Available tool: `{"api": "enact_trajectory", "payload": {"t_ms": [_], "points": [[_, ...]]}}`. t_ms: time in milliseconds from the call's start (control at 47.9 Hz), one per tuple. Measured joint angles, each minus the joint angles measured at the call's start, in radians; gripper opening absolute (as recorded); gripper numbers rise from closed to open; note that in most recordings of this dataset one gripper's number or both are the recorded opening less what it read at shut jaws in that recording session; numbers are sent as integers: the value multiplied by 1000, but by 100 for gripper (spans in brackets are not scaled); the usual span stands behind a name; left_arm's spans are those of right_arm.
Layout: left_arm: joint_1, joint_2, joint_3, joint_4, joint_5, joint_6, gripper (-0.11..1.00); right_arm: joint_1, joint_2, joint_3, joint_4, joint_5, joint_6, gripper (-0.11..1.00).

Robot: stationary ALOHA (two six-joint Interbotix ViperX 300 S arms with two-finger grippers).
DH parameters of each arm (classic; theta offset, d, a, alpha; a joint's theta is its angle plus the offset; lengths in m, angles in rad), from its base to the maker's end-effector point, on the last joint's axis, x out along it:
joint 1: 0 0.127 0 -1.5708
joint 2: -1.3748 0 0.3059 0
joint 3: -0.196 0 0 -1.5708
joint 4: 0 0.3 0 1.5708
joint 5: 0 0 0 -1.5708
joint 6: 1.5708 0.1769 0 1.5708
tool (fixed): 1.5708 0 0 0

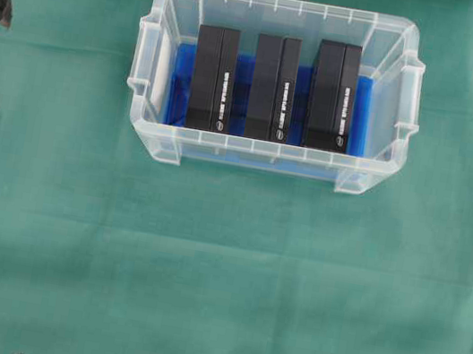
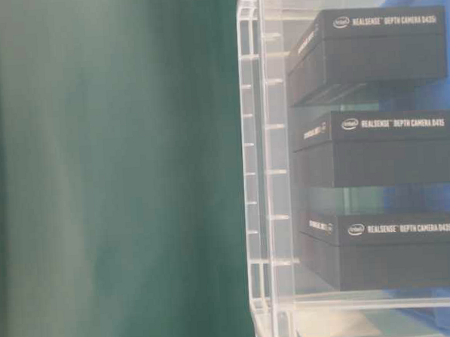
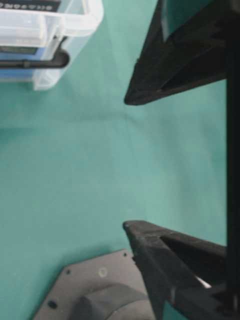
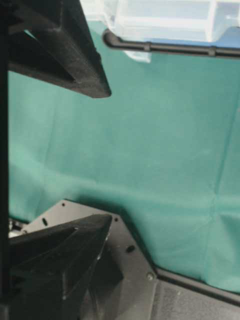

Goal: Take out the box from the case.
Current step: 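Move the right gripper over the middle black box in the bin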

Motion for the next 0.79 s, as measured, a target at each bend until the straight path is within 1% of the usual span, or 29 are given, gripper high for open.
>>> {"api": "enact_trajectory", "payload": {"t_ms": [794], "points": [[-2, 2, -2, 0, -12, -2, 94, 0, 2, 0, -3, 2, 6, 93]]}}
